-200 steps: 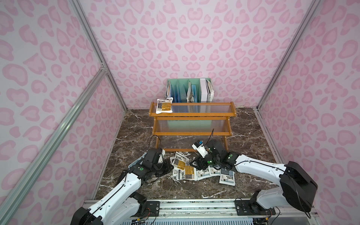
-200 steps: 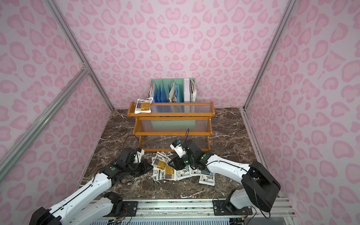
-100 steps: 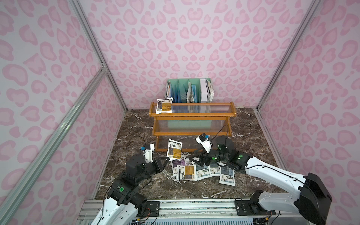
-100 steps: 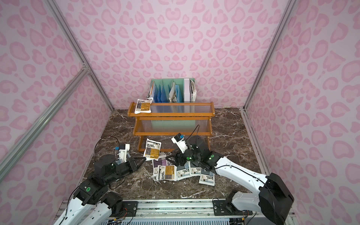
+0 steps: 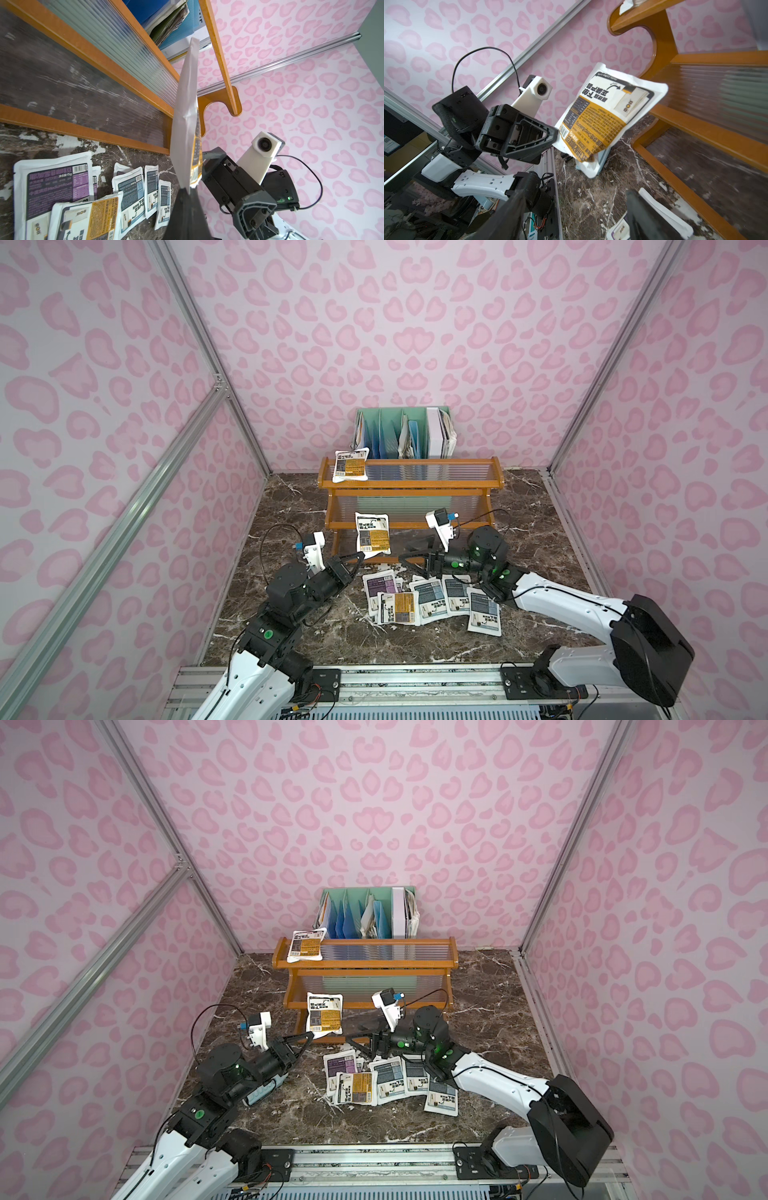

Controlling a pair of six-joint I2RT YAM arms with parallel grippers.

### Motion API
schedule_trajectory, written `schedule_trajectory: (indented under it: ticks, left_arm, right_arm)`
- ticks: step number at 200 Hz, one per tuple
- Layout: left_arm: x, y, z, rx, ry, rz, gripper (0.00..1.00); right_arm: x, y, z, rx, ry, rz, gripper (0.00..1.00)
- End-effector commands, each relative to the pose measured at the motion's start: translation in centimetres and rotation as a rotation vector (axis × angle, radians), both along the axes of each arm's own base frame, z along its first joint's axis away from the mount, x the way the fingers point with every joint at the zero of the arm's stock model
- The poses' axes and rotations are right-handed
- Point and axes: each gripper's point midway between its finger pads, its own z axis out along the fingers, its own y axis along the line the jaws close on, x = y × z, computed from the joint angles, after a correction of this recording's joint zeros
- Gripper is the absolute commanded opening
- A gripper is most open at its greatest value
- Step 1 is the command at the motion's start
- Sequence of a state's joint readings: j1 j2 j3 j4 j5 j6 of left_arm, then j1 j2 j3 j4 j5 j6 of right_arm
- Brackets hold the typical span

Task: Place the bagged coffee beans on the shelf by color
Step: Pick up the bagged coffee beans at the center of the board.

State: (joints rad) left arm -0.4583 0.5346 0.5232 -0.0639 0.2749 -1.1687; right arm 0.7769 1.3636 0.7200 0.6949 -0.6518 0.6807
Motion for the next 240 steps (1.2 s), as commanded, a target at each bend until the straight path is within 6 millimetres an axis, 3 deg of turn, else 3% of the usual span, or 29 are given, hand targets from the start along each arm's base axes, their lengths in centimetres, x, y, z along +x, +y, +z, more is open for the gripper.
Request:
schedule_trajectory:
  ticks: [1,56,81,139,159,191,215,240]
  left_arm:
    - [0.0,-0.2,1.9,-0.045,-0.052,-0.011,0.0]
    - [-0.2,0.0,2.6,-0.055,-0.074,-0.002,0.0]
    - [-0.3,-0.1,2.6,-0.053,-0.072,-0.01,0.0]
    - [-0.1,-0.1,2.6,-0.042,-0.079,-0.008,0.0]
    - [0.1,-0.1,2.7,-0.031,-0.087,-0.006,0.0]
    - [0.4,-0.1,3.3,-0.001,-0.105,-0.002,0.0]
    - [0.6,0.6,2.7,0.078,-0.067,0.03,0.0]
    - [0.6,2.4,1.5,0.2,-0.006,0.103,0.2]
  right_arm:
    - [-0.1,0.7,2.1,0.072,-0.052,0.051,0.77]
    - [1.4,2.1,1.9,0.115,-0.014,0.086,0.72]
    - [1.6,2.4,2.8,0.168,-0.004,0.106,0.69]
    - [0.9,3.6,3.8,0.229,0.017,0.17,0.48]
    - [0.9,3.8,3.5,0.216,0.025,0.169,0.41]
    - [1.0,3.7,3.2,0.205,0.026,0.158,0.19]
    - [1.3,3.4,2.4,0.144,0.004,0.121,0.12]
    - [1.8,3.1,0.6,-0.014,-0.02,0.068,0.07]
